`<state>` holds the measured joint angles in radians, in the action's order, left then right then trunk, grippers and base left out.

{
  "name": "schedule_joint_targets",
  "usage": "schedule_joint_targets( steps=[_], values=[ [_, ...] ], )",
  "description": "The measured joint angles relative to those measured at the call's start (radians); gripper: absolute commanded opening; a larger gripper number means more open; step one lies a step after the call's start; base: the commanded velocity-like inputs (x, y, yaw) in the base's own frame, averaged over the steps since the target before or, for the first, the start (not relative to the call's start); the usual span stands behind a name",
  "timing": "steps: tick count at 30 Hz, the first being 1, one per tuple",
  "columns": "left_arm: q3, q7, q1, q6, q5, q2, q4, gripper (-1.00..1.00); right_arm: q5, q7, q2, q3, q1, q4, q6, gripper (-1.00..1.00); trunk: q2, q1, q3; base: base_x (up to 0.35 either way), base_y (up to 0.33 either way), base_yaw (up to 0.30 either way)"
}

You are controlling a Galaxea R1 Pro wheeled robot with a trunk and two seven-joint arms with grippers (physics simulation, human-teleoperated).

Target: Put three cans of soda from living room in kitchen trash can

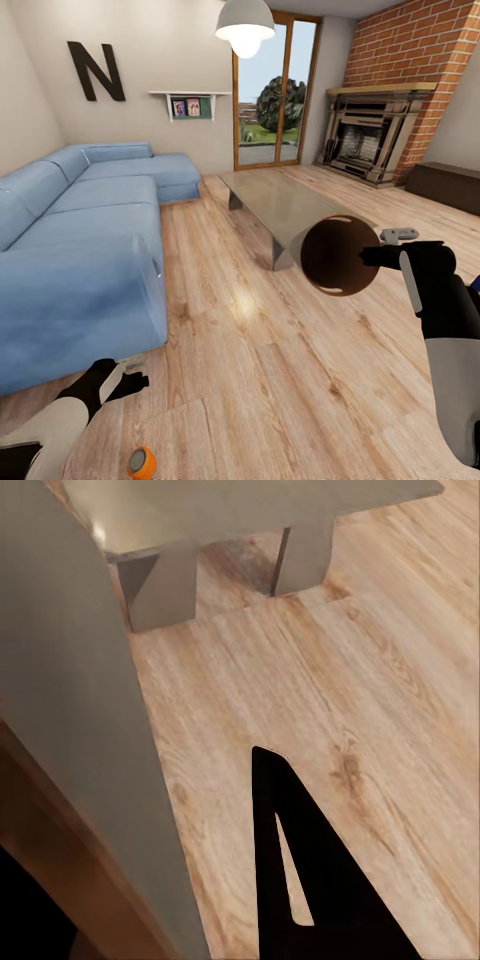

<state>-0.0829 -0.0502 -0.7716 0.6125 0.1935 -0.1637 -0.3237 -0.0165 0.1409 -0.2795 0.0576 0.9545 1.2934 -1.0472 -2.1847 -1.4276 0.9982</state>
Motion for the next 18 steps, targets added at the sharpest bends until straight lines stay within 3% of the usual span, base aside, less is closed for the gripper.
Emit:
schedule_joint_targets(
  steps=[4, 18],
  values=[
    [0.000, 0.005, 0.000, 0.001, 0.000, 0.001, 0.000, 1.00, -0.021, -0.003, -0.001, 0.000, 0.000, -0.003, 0.000, -1.00, -0.028, -0.015, 0.019, 0.000, 0.000, 0.000],
    [0.000, 0.009, 0.000, 0.001, 0.000, 0.001, -0.001, 1.00, -0.011, -0.003, -0.002, -0.001, 0.001, -0.002, 0.000, -1.00, -0.126, -0.069, 0.084, 0.000, 0.000, 0.000]
  ],
)
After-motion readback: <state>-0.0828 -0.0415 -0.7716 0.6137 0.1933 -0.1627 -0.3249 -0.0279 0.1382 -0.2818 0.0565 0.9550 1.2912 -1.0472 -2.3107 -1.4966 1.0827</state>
